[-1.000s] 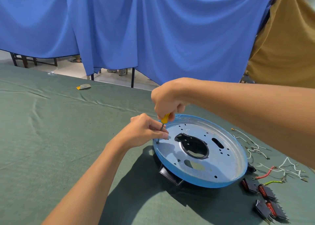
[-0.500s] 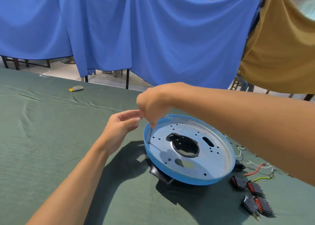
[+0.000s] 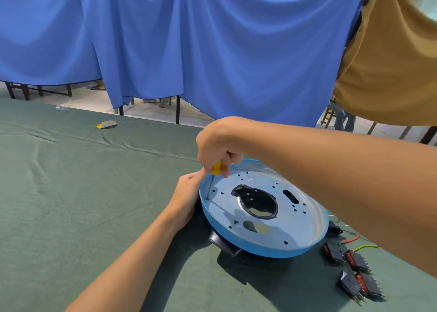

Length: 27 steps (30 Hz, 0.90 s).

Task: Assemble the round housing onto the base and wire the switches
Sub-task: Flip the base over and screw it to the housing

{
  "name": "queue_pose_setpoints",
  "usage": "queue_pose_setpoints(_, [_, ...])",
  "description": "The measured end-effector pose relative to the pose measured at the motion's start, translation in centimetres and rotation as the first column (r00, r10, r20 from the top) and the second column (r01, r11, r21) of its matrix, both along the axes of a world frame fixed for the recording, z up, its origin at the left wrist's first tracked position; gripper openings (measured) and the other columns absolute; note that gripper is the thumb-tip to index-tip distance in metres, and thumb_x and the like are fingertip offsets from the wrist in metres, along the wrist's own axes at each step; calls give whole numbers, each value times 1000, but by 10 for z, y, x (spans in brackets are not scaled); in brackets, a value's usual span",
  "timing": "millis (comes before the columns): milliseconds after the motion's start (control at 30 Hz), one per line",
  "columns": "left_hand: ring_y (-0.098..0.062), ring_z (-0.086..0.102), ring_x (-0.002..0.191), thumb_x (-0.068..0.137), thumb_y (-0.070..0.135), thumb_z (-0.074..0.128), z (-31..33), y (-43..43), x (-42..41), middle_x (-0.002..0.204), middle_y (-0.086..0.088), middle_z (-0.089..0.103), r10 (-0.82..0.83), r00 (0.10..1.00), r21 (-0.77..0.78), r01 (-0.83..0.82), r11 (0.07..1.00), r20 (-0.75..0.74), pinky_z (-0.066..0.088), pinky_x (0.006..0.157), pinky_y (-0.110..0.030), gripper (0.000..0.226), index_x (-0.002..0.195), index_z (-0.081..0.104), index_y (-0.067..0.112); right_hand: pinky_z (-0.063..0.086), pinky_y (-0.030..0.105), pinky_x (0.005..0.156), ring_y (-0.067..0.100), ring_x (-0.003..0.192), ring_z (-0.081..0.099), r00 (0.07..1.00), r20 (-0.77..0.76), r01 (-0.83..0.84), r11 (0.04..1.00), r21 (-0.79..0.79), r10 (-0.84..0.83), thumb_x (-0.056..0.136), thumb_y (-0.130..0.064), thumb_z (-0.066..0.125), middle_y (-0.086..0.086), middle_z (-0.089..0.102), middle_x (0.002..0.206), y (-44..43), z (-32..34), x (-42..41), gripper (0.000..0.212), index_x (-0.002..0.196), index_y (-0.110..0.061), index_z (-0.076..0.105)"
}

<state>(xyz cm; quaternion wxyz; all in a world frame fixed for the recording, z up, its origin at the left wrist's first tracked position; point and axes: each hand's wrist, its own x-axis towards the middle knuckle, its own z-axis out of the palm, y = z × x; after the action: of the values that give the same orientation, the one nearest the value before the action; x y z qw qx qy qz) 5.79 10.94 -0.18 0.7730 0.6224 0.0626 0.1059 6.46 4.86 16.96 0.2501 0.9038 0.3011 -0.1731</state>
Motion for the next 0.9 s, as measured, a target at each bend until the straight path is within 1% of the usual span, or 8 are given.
queue_pose_setpoints(100, [-23,72,74,95,30,61,-4,2,1,87,-14,76,-10,1000,-17,10,1000,7,56,60,-28,30,77,80,15,36,22,49,22,56,41,1000,-14,-22,996,82,23,90,-21,60,4,50,67,-13,7,-2,17,80,-9,54])
queue_pose_setpoints(233, [-26,72,81,82,32,65,-4,2,2,92,-14,76,-44,999,10,44,999,32,58,70,-33,25,80,79,11,37,18,42,13,59,54,938,130,-337,936,103,323,84,-23,70,2,68,80,-24,8,-5,13,91,-12,70])
queue_pose_setpoints(400, [-14,62,61,79,13,58,-6,-1,7,63,-1,69,93,993,110,-101,989,74,50,61,-27,27,54,66,15,33,16,35,0,59,47,880,220,-462,867,188,421,84,-21,69,-3,65,68,-25,3,-5,10,75,-16,66])
queue_pose_setpoints(467, [-8,54,53,85,10,57,-8,-2,8,53,7,62,150,984,127,-162,978,99,46,55,-21,40,47,60,20,38,17,41,2,62,47,897,210,-429,880,205,389,84,-17,66,-4,64,61,-19,1,-6,22,65,-18,56])
queue_pose_setpoints(600, [-10,25,49,73,18,54,-9,-3,10,45,13,30,232,962,184,-256,949,142,24,53,-31,38,40,35,22,43,20,48,19,57,57,986,64,-163,952,257,152,85,-4,57,4,72,69,-7,-2,1,15,73,-5,66])
queue_pose_setpoints(733, [-14,23,53,67,19,48,-5,-1,8,49,3,31,231,956,238,-270,933,179,20,55,-32,27,42,44,13,41,16,48,18,56,51,976,-167,189,913,360,-136,93,3,42,14,68,78,-8,-2,13,16,95,1,58])
queue_pose_setpoints(800, [-18,22,56,65,20,48,-5,0,7,52,-1,30,223,960,254,-260,931,167,19,57,-35,23,45,42,8,41,15,42,14,50,49,966,-208,228,885,406,-154,97,-3,42,14,64,74,-13,-1,14,17,99,3,58])
queue_pose_setpoints(900, [-18,24,57,66,20,49,-5,1,7,49,4,34,226,962,251,-258,933,150,21,59,-36,27,41,43,14,46,19,54,18,58,52,975,-205,158,920,358,-87,97,-16,54,12,60,77,-18,3,11,16,97,-1,61])
